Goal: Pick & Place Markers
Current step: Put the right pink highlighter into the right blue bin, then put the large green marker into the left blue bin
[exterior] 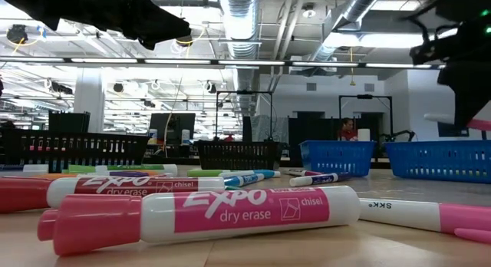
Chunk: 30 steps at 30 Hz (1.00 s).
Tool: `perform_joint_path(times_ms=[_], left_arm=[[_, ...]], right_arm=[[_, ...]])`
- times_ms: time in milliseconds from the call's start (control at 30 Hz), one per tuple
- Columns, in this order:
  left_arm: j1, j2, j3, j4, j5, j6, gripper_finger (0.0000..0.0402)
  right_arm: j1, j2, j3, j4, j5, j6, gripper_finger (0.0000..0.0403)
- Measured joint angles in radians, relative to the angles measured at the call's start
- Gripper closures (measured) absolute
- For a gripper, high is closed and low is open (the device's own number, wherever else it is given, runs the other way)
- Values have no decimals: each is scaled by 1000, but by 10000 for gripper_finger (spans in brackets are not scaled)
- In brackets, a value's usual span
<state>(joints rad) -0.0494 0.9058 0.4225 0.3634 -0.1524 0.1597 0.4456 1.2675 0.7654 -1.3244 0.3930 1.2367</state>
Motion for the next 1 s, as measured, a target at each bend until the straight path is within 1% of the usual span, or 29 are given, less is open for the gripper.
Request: perform_joint_path(times_ms=[100, 233, 300, 367, 433, 500, 567, 633, 667, 733, 800, 1000], left_arm=[[0, 0, 0, 0, 0, 0, 296], [0, 0, 0, 0, 0, 0, 296], [0, 0, 0, 0, 0, 0, 296], [0, 0, 0, 0, 0, 0, 296], [0, 0, 0, 0, 0, 0, 296], [0, 0, 0, 0, 0, 0, 296], [0, 0, 0, 0, 0, -1, 296], [0, 0, 0, 0, 0, -8, 296], [0, 0, 0, 0, 0, -10, 296], [0, 0, 0, 0, 0, -11, 296], [0, 0, 0, 0, 0, -11, 296], [0, 0, 0, 0, 0, -11, 296]], right_arm=[[-45, 5, -10, 3, -30, -48, 343], [-88, 15, -11, 35, -42, -118, 306], [-102, 15, -10, 65, -47, -127, 286], [-114, 15, 1, 77, -84, -127, 268], [-121, 15, 29, 79, -154, -98, 254], [-129, 15, 58, 79, -239, -17, 242], [-124, 15, 89, 78, -347, 72, 235], [-102, 15, 110, 82, -439, 160, 230], [-86, 15, 115, 85, -468, 200, 228], [-45, 15, 116, 92, -497, 269, 226], [8, 15, 114, 96, -503, 357, 226], [196, 15, 79, 198, -534, 700, 227]])
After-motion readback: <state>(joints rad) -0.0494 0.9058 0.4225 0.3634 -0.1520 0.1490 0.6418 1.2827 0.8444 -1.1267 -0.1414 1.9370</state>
